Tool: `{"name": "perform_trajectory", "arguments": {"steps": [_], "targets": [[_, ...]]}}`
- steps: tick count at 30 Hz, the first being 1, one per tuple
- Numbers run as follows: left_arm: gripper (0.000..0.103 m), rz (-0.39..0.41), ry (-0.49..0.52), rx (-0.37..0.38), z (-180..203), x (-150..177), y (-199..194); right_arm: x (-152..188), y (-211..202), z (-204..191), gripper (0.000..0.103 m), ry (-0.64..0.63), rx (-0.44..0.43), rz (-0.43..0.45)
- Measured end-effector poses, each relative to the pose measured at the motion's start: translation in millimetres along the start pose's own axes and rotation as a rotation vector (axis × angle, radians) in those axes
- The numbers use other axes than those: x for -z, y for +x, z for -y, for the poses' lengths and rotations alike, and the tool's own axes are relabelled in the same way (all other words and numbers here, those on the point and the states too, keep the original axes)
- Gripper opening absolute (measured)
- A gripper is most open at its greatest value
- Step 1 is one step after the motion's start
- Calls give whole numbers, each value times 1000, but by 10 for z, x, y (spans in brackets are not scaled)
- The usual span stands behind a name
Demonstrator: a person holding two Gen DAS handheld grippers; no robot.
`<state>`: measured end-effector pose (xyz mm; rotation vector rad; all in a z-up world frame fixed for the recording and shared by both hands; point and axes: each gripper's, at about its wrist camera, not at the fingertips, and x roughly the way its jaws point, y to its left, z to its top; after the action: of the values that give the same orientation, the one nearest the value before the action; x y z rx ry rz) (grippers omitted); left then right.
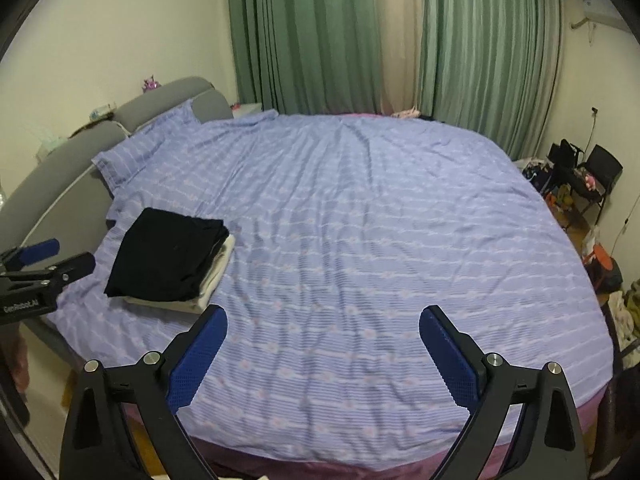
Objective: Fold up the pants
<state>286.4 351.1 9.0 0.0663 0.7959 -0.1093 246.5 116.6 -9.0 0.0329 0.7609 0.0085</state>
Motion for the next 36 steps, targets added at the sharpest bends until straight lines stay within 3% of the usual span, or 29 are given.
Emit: {"name": "perform_trajectory", "arguments": {"steps": [6, 14, 36], "targets": [[103, 37, -65, 8, 619, 146, -289, 110, -294, 466, 97, -41, 3, 21], [103, 37, 44, 32, 1201, 239, -403, 240, -474, 836, 97, -25, 28, 30], [103, 27, 72, 64, 1512, 300, -552, 339, -717, 1213, 97, 35, 58, 68]]}}
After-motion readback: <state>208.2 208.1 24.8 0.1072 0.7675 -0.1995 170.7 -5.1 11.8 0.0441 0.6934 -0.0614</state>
